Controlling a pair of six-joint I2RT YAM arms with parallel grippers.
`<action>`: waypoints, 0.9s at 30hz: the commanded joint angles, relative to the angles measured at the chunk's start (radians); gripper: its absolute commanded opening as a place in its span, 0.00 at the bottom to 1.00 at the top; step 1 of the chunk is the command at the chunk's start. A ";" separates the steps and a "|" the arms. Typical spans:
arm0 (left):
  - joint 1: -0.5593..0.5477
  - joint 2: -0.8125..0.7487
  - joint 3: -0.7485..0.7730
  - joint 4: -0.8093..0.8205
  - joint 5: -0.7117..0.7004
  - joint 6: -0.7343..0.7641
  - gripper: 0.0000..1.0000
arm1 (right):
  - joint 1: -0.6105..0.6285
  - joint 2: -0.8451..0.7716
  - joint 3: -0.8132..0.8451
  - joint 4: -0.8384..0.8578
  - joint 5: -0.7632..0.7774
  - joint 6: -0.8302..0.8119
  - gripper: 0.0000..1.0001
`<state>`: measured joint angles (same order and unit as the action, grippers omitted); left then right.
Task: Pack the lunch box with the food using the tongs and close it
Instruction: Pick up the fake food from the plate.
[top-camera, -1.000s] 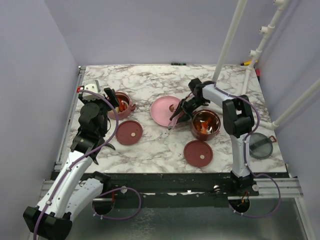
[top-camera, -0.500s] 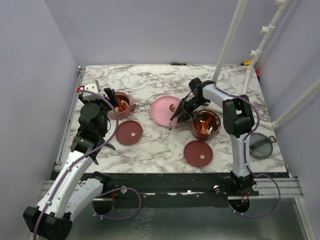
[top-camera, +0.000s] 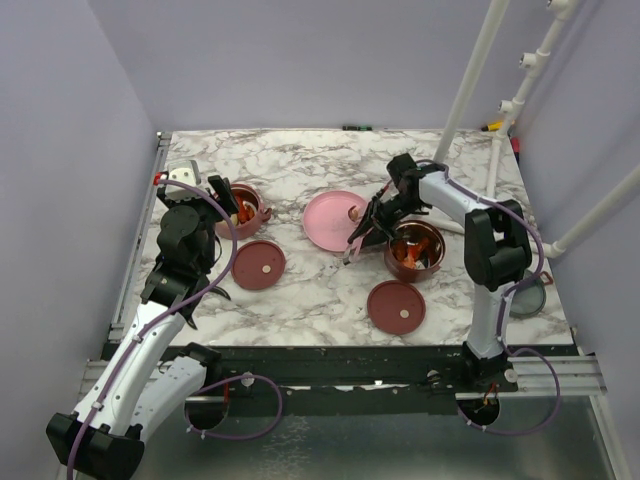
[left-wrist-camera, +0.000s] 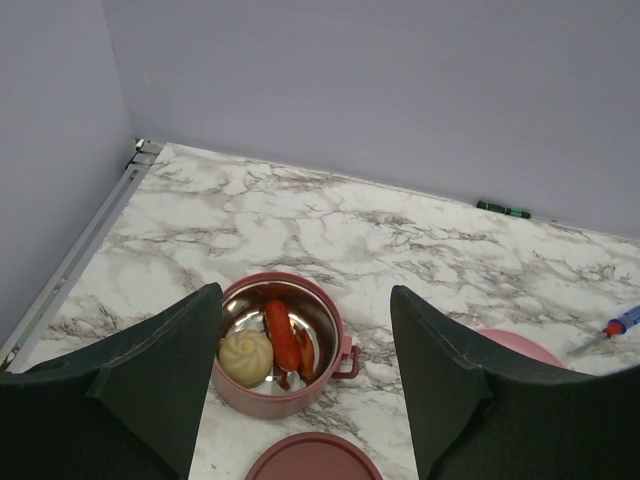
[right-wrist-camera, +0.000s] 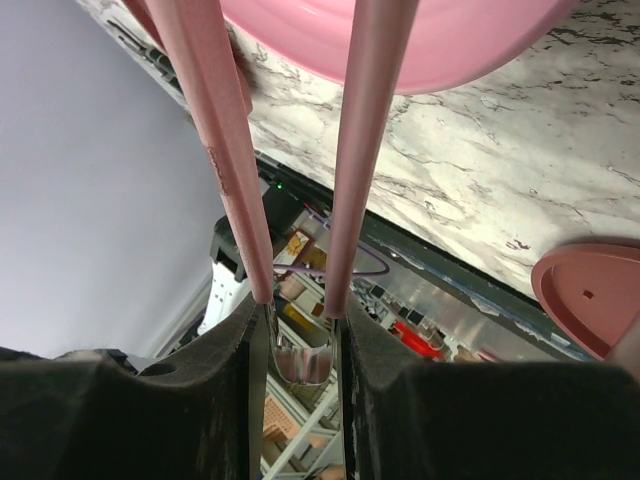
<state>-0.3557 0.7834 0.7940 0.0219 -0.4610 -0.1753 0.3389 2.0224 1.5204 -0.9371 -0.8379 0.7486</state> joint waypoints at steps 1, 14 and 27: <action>-0.005 -0.009 -0.012 0.023 -0.008 0.004 0.70 | -0.020 -0.053 0.006 0.030 0.021 -0.004 0.01; 0.002 -0.004 -0.010 0.021 -0.008 0.004 0.70 | 0.059 -0.106 0.048 0.005 0.045 -0.055 0.01; 0.023 0.004 -0.015 0.023 -0.032 0.008 0.70 | 0.165 -0.304 -0.034 -0.006 0.196 -0.077 0.01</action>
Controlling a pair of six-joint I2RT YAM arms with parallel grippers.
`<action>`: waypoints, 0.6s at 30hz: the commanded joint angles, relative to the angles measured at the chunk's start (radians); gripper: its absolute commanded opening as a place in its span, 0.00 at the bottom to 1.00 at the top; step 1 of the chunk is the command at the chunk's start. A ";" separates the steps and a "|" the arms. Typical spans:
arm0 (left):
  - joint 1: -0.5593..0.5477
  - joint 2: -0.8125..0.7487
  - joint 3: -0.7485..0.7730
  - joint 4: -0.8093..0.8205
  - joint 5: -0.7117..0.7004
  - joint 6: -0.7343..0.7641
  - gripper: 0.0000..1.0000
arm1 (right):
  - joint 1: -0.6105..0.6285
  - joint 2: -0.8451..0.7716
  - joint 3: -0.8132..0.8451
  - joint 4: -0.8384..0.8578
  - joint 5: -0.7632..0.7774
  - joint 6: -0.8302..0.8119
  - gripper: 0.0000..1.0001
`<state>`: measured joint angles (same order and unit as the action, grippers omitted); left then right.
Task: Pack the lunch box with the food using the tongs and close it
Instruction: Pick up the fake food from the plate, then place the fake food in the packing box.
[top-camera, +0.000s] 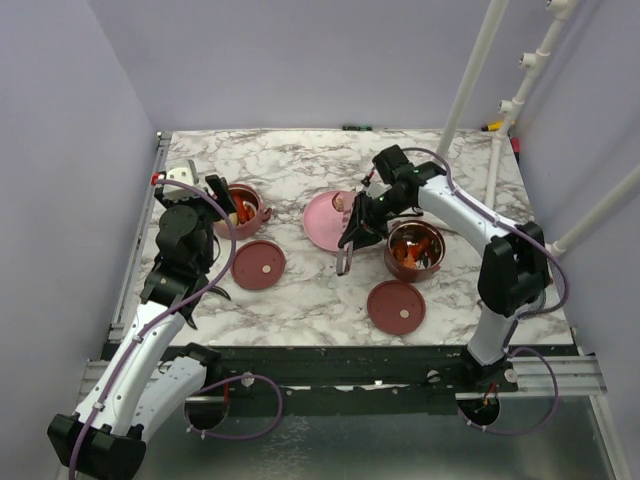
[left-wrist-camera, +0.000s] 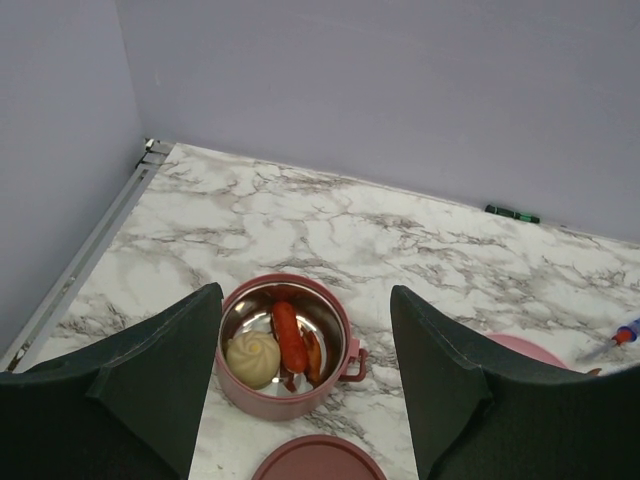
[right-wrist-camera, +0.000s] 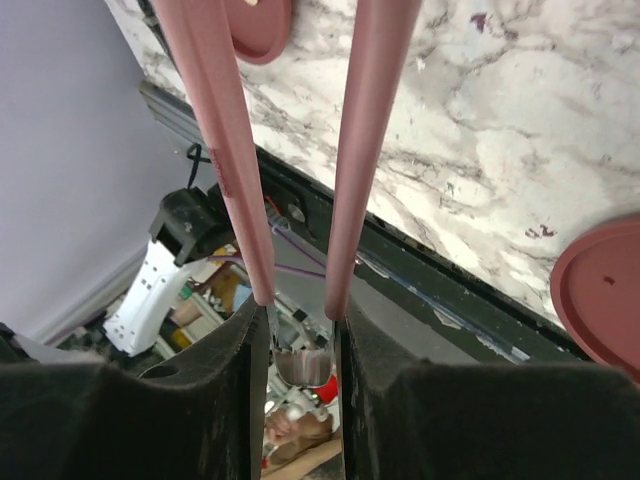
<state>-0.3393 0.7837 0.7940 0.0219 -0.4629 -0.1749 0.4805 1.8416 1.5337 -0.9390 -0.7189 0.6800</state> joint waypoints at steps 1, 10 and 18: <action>0.006 0.008 -0.016 0.022 -0.031 0.008 0.70 | 0.024 -0.159 -0.077 0.004 0.093 -0.001 0.01; 0.008 0.046 -0.018 0.023 -0.027 0.007 0.70 | 0.025 -0.440 -0.315 -0.044 0.301 -0.013 0.01; 0.007 0.066 -0.022 0.023 -0.028 0.001 0.70 | 0.024 -0.612 -0.408 -0.210 0.460 -0.011 0.01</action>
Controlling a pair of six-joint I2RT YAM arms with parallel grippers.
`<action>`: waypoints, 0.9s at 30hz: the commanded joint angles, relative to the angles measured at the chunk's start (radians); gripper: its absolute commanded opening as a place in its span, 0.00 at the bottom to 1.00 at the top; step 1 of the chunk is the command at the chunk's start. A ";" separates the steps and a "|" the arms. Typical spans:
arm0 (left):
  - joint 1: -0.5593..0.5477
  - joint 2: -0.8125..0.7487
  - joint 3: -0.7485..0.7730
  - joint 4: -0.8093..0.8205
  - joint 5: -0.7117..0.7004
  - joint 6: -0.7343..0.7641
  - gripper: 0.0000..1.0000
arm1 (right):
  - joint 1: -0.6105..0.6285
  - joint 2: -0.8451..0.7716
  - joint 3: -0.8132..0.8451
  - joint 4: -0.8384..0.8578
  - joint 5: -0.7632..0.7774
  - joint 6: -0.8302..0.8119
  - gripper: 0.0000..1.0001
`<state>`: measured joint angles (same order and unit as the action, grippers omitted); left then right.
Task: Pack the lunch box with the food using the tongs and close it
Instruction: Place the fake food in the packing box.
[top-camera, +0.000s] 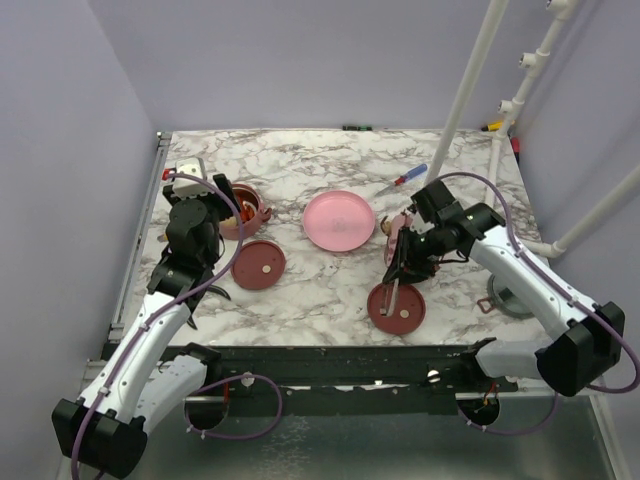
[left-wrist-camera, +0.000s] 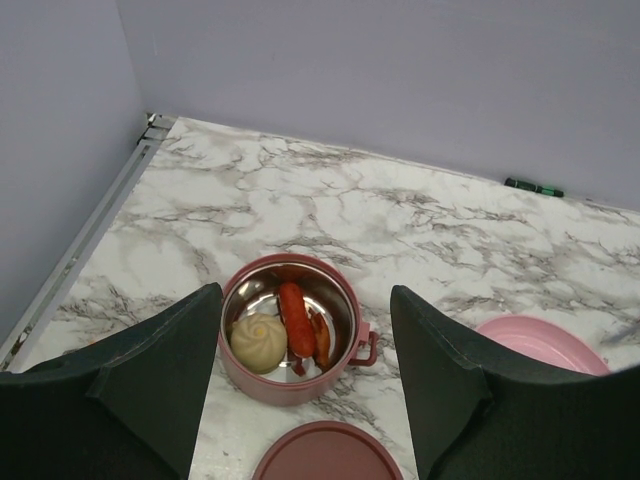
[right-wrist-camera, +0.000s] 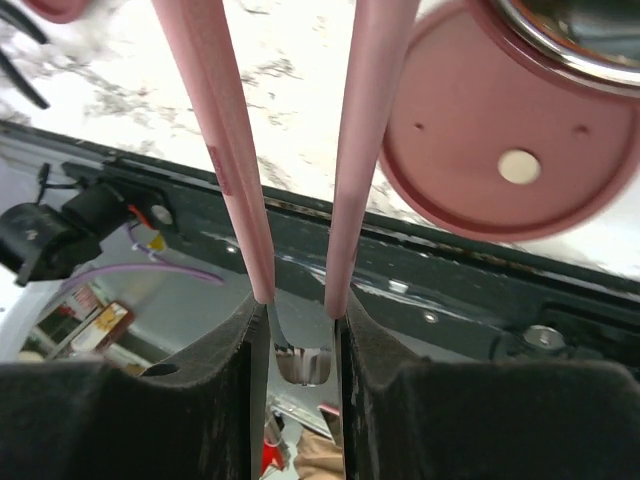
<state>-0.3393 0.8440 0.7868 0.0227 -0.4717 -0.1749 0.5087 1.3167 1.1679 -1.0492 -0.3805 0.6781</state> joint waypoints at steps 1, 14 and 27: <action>0.008 0.008 -0.015 0.022 -0.019 0.000 0.70 | -0.004 -0.103 -0.059 -0.111 0.130 -0.003 0.01; 0.008 0.019 -0.015 0.022 -0.004 -0.007 0.70 | -0.014 -0.134 -0.147 -0.074 0.125 0.007 0.21; 0.007 0.017 -0.015 0.022 -0.005 -0.004 0.70 | -0.023 -0.120 -0.128 -0.084 0.131 -0.006 0.38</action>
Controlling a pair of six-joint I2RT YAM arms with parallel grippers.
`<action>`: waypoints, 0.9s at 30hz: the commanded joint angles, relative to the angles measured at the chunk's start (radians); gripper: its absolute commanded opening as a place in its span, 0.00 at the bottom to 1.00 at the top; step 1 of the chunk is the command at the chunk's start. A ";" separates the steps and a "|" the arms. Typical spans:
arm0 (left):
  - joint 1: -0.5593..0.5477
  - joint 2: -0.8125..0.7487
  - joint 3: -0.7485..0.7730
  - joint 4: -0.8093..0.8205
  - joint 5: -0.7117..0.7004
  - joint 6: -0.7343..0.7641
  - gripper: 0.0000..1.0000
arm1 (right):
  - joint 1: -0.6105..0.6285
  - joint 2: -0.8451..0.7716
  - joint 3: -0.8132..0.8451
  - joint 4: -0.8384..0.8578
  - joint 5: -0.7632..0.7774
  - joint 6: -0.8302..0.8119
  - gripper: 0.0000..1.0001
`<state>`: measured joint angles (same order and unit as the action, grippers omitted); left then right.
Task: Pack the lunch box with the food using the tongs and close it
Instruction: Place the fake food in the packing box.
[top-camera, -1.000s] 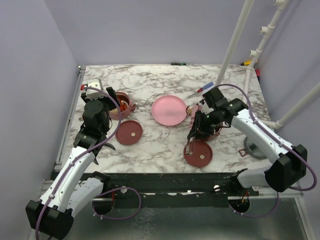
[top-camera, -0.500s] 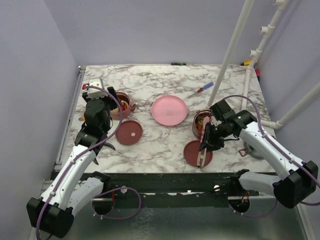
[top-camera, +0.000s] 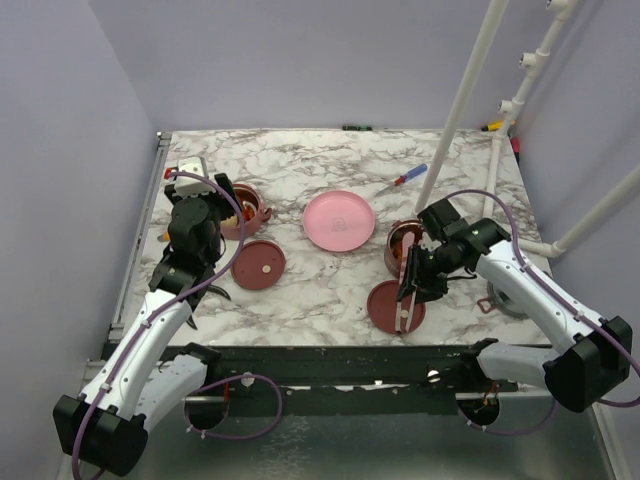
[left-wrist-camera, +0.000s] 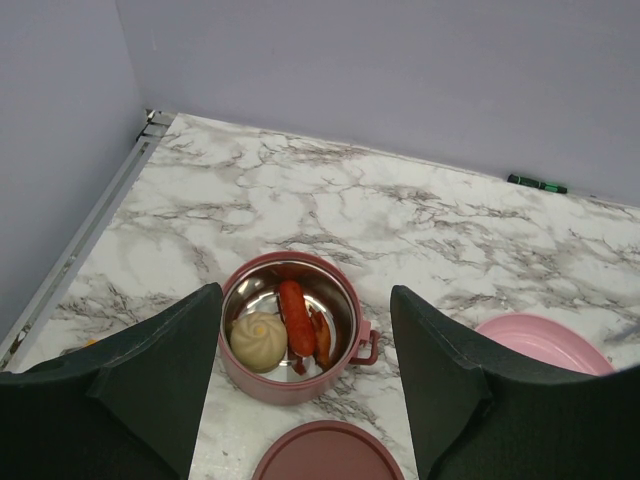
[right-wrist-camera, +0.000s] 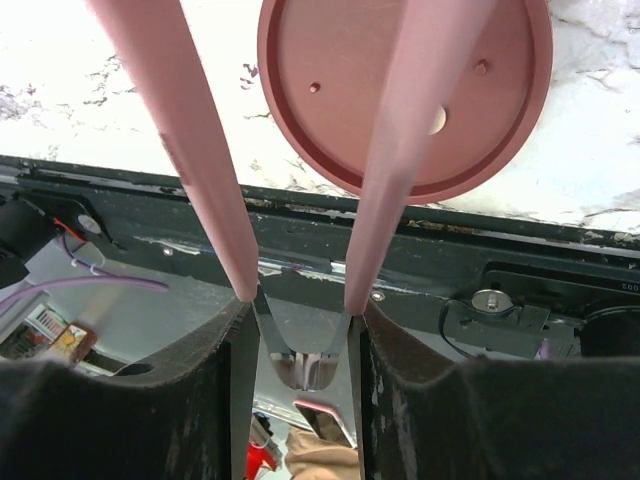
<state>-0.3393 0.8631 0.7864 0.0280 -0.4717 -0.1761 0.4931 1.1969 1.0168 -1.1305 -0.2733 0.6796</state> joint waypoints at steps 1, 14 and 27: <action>0.007 -0.003 -0.015 0.016 -0.005 -0.003 0.70 | -0.007 0.000 0.025 -0.004 0.028 -0.008 0.38; 0.008 -0.002 -0.015 0.016 -0.021 0.008 0.70 | 0.076 0.093 0.277 0.032 0.034 -0.070 0.32; 0.011 0.015 -0.010 0.012 -0.035 0.015 0.70 | 0.290 0.606 0.606 0.294 0.126 -0.175 0.32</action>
<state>-0.3347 0.8703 0.7864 0.0280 -0.4786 -0.1730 0.7551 1.7046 1.5227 -0.9455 -0.1928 0.5728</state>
